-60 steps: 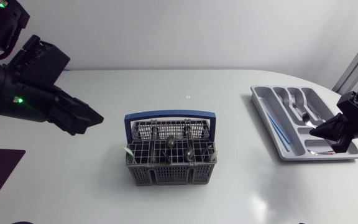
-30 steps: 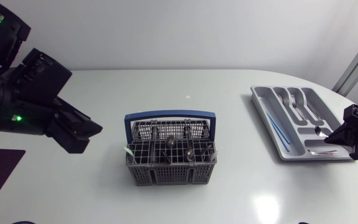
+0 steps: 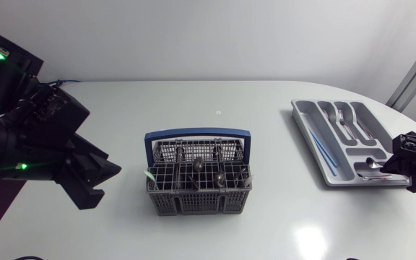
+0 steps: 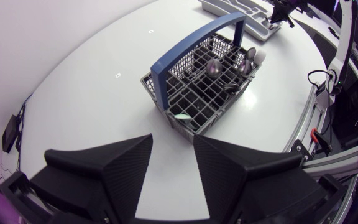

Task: Unload the cutlery basket into the drawer organizer.

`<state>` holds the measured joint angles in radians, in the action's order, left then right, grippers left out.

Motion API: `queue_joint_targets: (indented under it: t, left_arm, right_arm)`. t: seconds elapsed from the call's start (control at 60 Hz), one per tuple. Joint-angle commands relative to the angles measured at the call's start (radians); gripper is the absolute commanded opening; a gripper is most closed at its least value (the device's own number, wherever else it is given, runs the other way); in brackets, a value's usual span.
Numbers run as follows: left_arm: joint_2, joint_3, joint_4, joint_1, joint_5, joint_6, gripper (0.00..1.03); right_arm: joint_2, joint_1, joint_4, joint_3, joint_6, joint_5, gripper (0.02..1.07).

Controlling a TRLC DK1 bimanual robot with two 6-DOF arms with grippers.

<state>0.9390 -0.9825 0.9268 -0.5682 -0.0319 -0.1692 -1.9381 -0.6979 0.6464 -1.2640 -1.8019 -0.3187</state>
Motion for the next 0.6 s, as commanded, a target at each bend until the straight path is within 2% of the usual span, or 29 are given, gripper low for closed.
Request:
queue_joint_targets:
  t: [0.0,0.067,0.15,0.25,0.333,0.45,0.55,0.583]
  left_arm:
    - [-0.014,0.028,0.003,-0.01,-0.011,-0.012,0.49]
    - [-0.019,0.036,0.001,-0.01,-0.011,-0.007,0.49]
    - [-0.022,0.047,-0.002,-0.019,-0.011,0.004,0.49]
    - [-0.019,0.053,-0.011,-0.032,-0.011,0.03,0.49]
    - [-0.012,0.051,-0.017,-0.044,-0.011,0.06,0.54]
    - [0.003,0.051,-0.02,-0.05,-0.016,0.092,0.64]
    - [0.023,0.054,-0.023,-0.058,-0.017,0.122,0.81]
    - [0.034,0.054,-0.023,-0.061,-0.017,0.137,0.93]
  right_arm:
    - [-0.035,-0.009,-0.024,0.011,-0.036,0.017,0.17]
    - [-0.041,-0.009,-0.036,0.011,-0.037,0.023,0.18]
    - [-0.041,-0.009,-0.05,0.012,-0.036,0.023,0.24]
    - [-0.041,-0.011,-0.059,0.012,-0.031,0.023,0.38]
    - [-0.038,-0.011,-0.076,0.02,-0.027,0.023,0.5]
    - [-0.021,-0.011,-0.097,0.04,-0.025,0.018,0.52]
    - [-0.004,-0.011,-0.1,0.057,-0.02,0.013,0.52]
    - [0.002,-0.011,-0.103,0.064,-0.019,0.012,0.52]
